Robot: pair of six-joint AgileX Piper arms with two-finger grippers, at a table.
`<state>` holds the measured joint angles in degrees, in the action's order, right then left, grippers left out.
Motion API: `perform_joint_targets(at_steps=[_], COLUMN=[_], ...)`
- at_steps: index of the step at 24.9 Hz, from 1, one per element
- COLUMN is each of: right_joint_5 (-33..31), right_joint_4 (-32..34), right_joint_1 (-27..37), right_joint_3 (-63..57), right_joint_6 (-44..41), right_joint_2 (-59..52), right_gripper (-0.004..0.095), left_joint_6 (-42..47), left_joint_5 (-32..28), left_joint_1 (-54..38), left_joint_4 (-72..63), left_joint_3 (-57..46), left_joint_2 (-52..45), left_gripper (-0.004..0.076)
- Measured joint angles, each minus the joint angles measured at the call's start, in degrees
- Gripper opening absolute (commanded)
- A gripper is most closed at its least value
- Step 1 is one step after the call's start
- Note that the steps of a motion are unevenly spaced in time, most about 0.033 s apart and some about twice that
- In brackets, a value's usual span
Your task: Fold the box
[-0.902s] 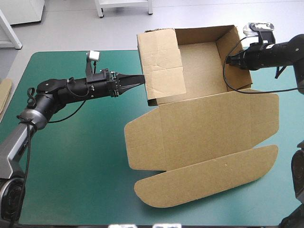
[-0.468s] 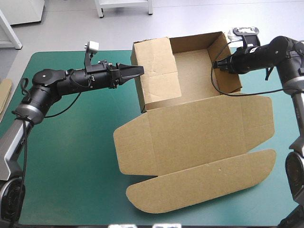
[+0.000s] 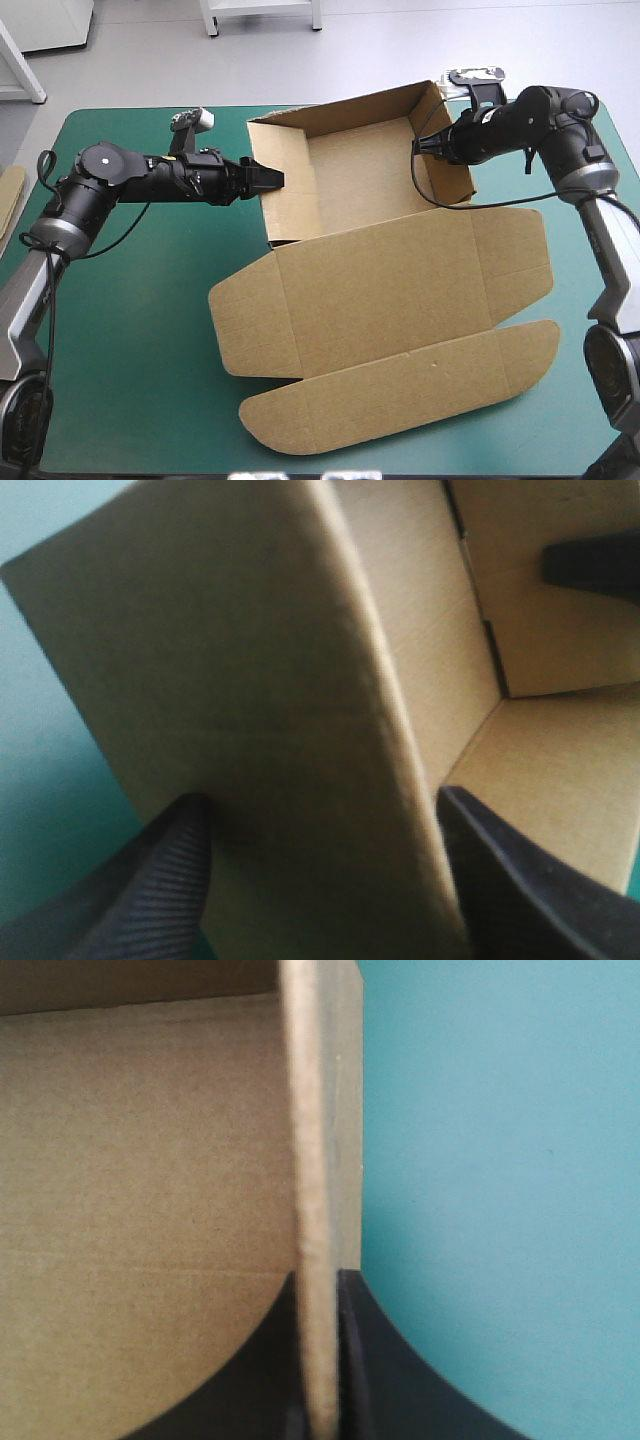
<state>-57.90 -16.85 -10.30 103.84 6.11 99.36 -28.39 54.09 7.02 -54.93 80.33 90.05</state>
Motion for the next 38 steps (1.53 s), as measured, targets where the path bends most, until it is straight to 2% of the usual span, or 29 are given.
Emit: perform_joint_targets(at_steps=[3,9,15,23,26,28,29,38], right_joint_5=[0.55,-0.36,-0.57,-1.3,-2.18,-2.73,-2.95,-3.81], right_joint_4=[-1.01,-1.78,1.24,5.65,7.78,8.65,9.23,12.25], right_joint_1=[-0.3,-0.94,-3.69,-4.51,-5.34,-6.01,-6.4,-8.18], right_joint_3=[0.0,0.0,0.0,0.0,0.0,0.0,0.0,0.0], right_joint_6=[-0.72,-2.06,-6.11,-9.54,-10.68,-11.18,-11.45,-14.36], right_joint_2=[0.0,1.32,3.52,4.14,4.78,5.47,5.94,10.27], right_gripper=[-0.0011,-0.0011,-0.0011,0.0005,0.0005,0.0005,0.0005,0.0005], left_joint_6=[3.45,10.07,20.97,28.01,28.39,29.01,29.3,30.71], left_joint_5=[-0.34,0.85,12.01,16.53,17.2,17.59,17.59,15.02], left_joint_1=[0.0,0.2,7.15,13.14,13.22,13.22,13.22,13.12], left_joint_4=[4.03,11.89,32.5,45.21,45.81,46.67,47.29,49.66], left_joint_3=[0.08,4.49,19.87,27.15,27.38,27.52,27.52,27.69], left_joint_2=[0.0,0.78,9.12,15.68,17.06,17.96,18.39,21.15], left_gripper=[0.0458,0.04,0.0386,0.026,0.0137,0.0017,-0.0008,-0.0009])
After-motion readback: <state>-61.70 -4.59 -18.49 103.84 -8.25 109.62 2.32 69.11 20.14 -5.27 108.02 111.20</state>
